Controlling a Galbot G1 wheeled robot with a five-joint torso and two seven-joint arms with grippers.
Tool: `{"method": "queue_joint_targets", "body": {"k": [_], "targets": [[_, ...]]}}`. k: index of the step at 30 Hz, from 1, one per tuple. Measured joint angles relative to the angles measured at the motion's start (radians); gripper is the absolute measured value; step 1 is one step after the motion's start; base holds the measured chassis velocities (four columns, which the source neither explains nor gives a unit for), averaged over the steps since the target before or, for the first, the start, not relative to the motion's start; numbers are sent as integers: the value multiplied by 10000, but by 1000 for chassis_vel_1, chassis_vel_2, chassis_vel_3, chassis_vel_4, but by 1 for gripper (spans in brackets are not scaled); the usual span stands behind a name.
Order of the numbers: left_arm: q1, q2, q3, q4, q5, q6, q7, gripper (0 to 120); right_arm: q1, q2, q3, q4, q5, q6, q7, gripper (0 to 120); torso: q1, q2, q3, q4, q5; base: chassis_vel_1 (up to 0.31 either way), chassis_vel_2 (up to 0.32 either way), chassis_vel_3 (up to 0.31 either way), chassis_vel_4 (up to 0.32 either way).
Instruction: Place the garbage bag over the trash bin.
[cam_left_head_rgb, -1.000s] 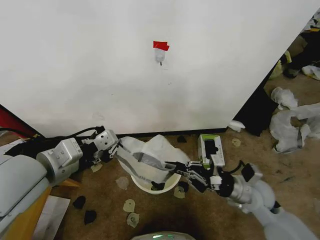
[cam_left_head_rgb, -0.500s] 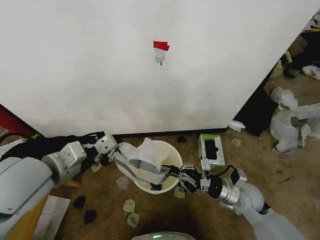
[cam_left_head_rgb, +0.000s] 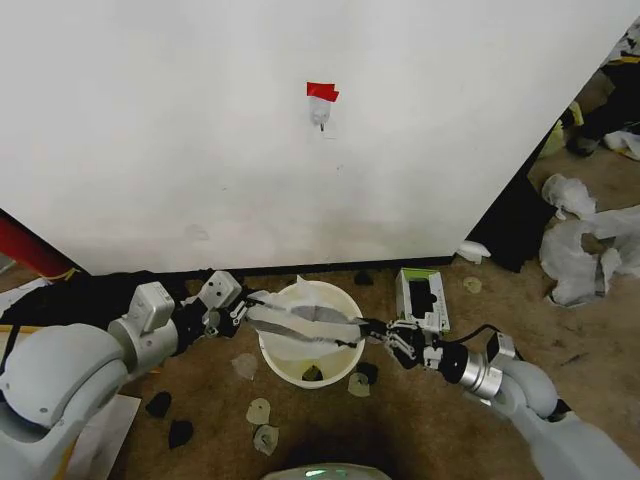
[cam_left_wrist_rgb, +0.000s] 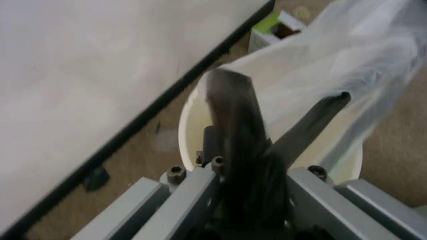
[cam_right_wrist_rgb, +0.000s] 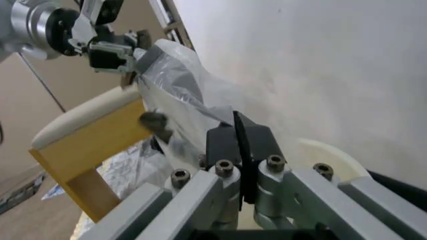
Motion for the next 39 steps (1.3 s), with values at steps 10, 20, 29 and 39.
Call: {"method": "queue_joint_targets", "body": {"k": [10,20,29,39], "targets": [[144,-490,820,630,-529,-98,-803,0,233,-79,88,-579,-576,284,302,0,0,0,0,-1,-1,0,0,0,0],[595,-705,1332,1477,395,-803,-1440,0,-257,-64,-553,-243,-1760,538,1391,0,-1,0,0,1,-2,0,0,0,0],[1479,-83,722,898,1052,-772,-1501,0,-327,-852,121,-409,-1900,133,42,0,-1,0,-1,0,-1,0,0,0,0],[2585,-149,863,418,1837,-812,-1166,0,-276,-640,126,-902,-2032,447,-871,0,-1,0,-1,0,1,0,0,0,0]]}}
